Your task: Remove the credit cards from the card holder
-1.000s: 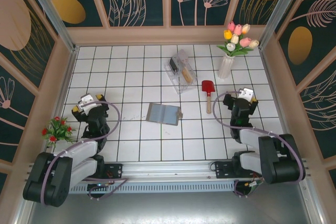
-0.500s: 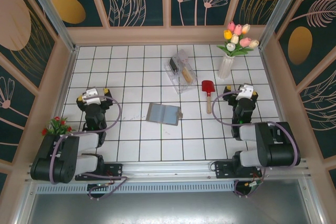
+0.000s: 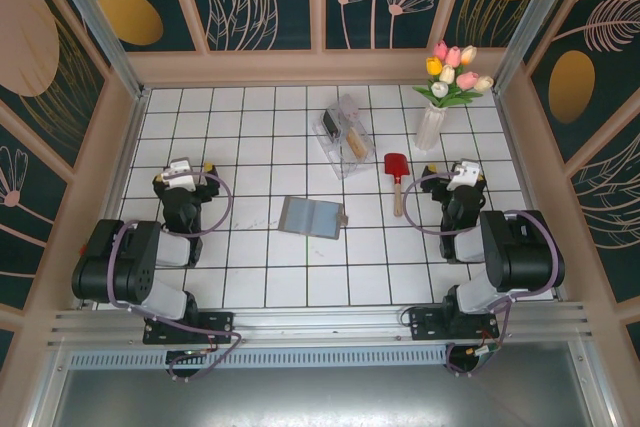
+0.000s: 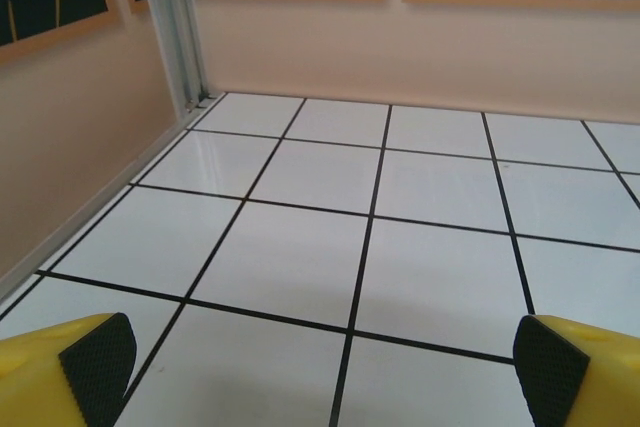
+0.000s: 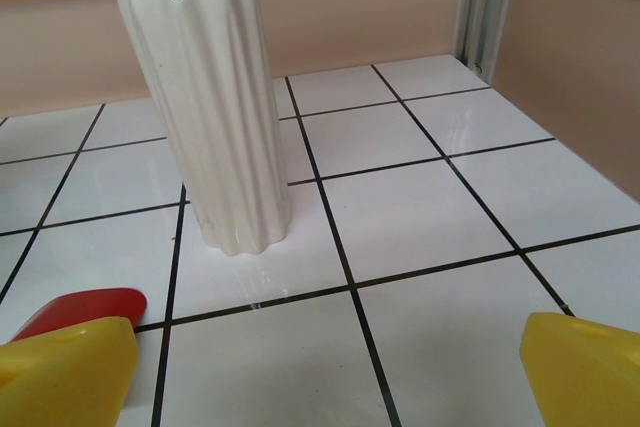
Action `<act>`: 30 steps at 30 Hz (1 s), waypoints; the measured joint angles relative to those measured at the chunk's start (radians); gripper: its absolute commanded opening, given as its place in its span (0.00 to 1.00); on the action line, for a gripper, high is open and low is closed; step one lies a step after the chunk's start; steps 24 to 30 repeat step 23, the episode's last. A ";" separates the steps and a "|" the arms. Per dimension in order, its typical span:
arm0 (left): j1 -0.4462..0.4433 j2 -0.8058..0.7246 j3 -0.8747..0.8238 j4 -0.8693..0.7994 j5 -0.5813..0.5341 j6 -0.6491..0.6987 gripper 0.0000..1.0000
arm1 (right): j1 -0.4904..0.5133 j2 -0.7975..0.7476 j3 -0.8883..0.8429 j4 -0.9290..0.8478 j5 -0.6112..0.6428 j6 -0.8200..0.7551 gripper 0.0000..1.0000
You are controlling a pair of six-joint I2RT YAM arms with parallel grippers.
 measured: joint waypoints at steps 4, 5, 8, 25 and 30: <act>0.001 0.003 0.000 0.016 0.009 0.000 0.99 | -0.017 0.000 0.007 0.000 -0.016 0.010 0.99; 0.002 0.003 0.000 0.019 0.008 0.000 0.99 | -0.019 0.000 0.008 0.000 -0.018 0.010 0.99; 0.002 0.003 0.000 0.031 0.008 0.000 0.99 | -0.019 0.000 0.010 0.000 -0.024 0.011 0.99; 0.002 0.003 0.005 0.044 0.012 0.000 0.99 | -0.019 0.000 0.010 0.000 -0.027 0.011 0.99; 0.002 0.003 0.005 0.044 0.012 0.000 0.99 | -0.019 0.000 0.010 0.000 -0.027 0.011 0.99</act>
